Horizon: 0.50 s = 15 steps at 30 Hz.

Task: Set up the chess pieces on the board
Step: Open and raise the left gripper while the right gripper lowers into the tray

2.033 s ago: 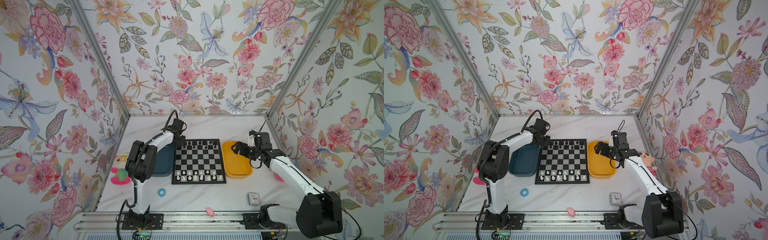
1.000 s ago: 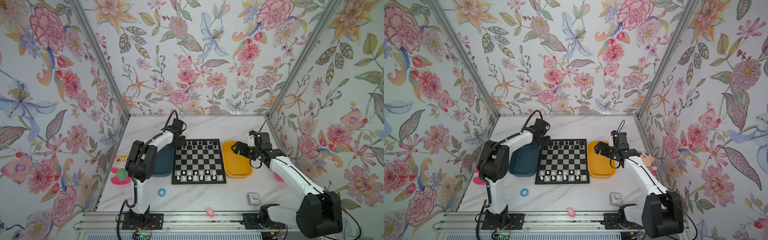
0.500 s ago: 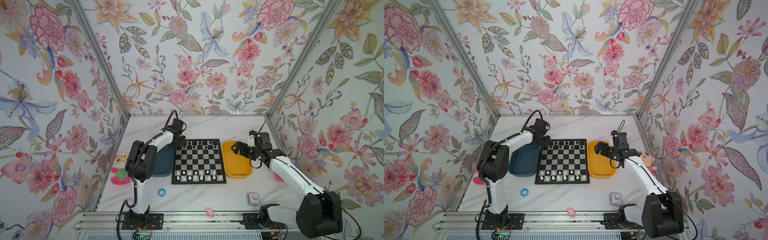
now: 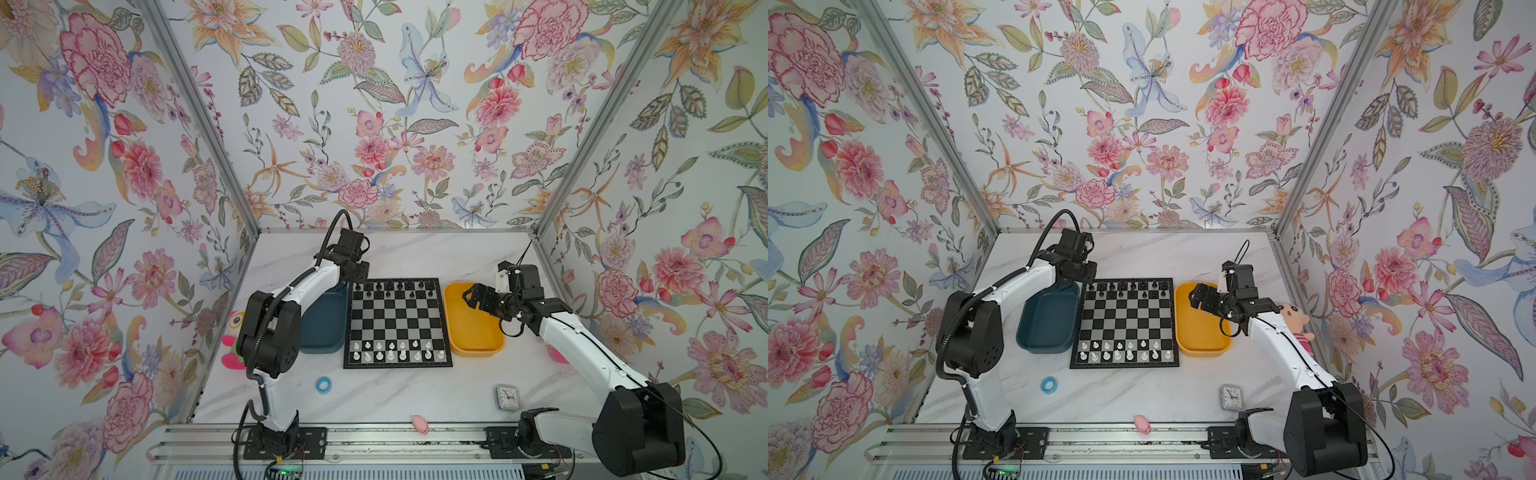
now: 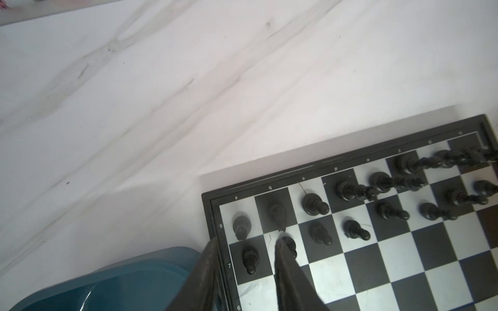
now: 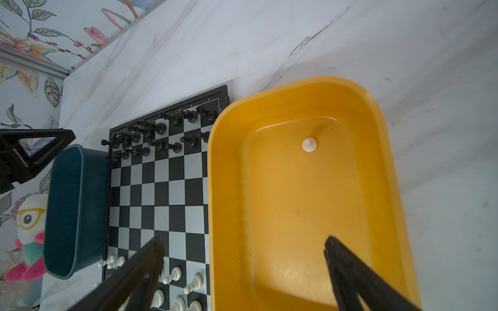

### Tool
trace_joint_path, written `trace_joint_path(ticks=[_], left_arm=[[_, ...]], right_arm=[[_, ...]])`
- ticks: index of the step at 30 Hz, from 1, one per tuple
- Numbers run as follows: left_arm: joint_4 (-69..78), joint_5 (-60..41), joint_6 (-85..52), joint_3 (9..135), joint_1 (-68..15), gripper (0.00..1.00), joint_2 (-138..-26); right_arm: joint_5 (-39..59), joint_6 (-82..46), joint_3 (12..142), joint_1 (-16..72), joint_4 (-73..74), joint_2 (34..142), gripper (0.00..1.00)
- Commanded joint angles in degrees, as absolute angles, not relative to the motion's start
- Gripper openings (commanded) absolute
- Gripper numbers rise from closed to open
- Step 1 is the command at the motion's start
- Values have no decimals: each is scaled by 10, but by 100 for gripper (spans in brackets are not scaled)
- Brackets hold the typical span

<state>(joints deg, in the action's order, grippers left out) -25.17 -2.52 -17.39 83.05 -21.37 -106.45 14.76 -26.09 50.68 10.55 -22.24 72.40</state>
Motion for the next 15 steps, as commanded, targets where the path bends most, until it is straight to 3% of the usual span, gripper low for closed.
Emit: trace_joint_path(ticks=[1,6,15], left_arm=[[-205,-9,-175,798,-215,39,-1005],[-113,-6,-178,725,-215,43,-917],[158,-20,-161,503,-217,62,-698]], right_arm=[[137,-246,533,116,-251,731,94],[124,-242,542,125,-261,730,94],[91,-216,602,137,-318,774,95]])
